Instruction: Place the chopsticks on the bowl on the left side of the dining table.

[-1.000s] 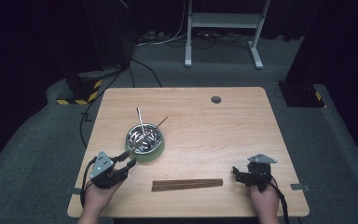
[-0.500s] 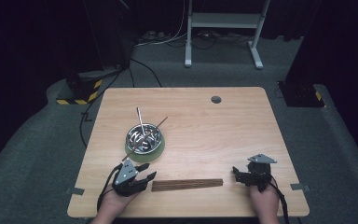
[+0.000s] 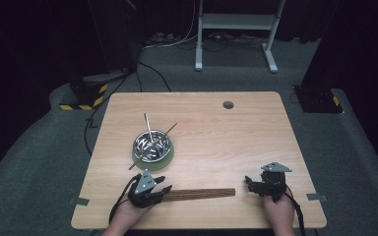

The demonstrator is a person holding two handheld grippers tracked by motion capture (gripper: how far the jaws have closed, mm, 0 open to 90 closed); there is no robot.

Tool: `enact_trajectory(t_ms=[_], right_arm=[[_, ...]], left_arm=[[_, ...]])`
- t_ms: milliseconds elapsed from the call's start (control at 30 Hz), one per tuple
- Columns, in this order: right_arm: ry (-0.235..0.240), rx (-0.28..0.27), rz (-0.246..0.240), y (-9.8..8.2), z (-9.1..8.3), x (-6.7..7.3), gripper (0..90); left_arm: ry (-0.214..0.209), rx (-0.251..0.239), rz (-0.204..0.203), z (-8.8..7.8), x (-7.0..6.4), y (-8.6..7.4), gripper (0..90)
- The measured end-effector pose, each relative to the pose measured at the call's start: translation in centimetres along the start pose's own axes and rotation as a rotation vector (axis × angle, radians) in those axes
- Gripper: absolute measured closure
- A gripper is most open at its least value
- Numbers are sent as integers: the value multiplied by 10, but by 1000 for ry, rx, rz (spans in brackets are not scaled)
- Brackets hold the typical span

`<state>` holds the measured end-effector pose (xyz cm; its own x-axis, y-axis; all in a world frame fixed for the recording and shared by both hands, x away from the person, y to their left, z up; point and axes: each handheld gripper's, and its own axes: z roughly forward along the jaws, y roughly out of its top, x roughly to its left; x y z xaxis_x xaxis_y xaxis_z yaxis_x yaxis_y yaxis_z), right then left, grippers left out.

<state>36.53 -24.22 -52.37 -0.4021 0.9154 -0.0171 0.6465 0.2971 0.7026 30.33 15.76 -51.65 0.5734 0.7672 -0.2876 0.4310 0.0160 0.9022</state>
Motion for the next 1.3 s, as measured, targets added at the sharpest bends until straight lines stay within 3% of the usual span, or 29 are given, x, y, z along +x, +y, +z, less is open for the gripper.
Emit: enact_trajectory(t_ms=[33, 200, 400, 533, 567, 700, 800, 933, 1067, 1233, 1300], right_arm=[[0, 0, 0, 0, 0, 0, 122], [1, 4, 5, 0, -1, 1, 121], [6, -4, -2, 1, 2, 1, 110], [9, 3, -6, 1, 1, 1, 110], [8, 2, -6, 1, 1, 1, 110], [10, 3, -5, 1, 1, 1, 110], [9, 3, -6, 1, 1, 1, 111], [9, 3, -4, 1, 1, 1, 111], [9, 4, -3, 1, 1, 2, 111], [8, 4, -3, 1, 0, 2, 111], [4, -2, -3, 0, 1, 2, 111]], left_arm=[[-1, 4, -19, -2, 3, 0, 557], [-7, -2, -5, -1, 2, -1, 581], [27, 4, -45, -4, 12, -5, 573], [47, 16, -34, -3, 13, -5, 571], [44, 18, -62, -3, 14, -7, 576], [23, 32, -56, 1, 14, -10, 595], [32, 37, -58, 2, 15, -10, 614], [4, 39, -87, 4, 20, -9, 615], [-6, 34, -84, 3, 17, -10, 622], [-8, 75, -63, 2, 20, -11, 626], [-4, 65, -78, 3, 18, -11, 626]])
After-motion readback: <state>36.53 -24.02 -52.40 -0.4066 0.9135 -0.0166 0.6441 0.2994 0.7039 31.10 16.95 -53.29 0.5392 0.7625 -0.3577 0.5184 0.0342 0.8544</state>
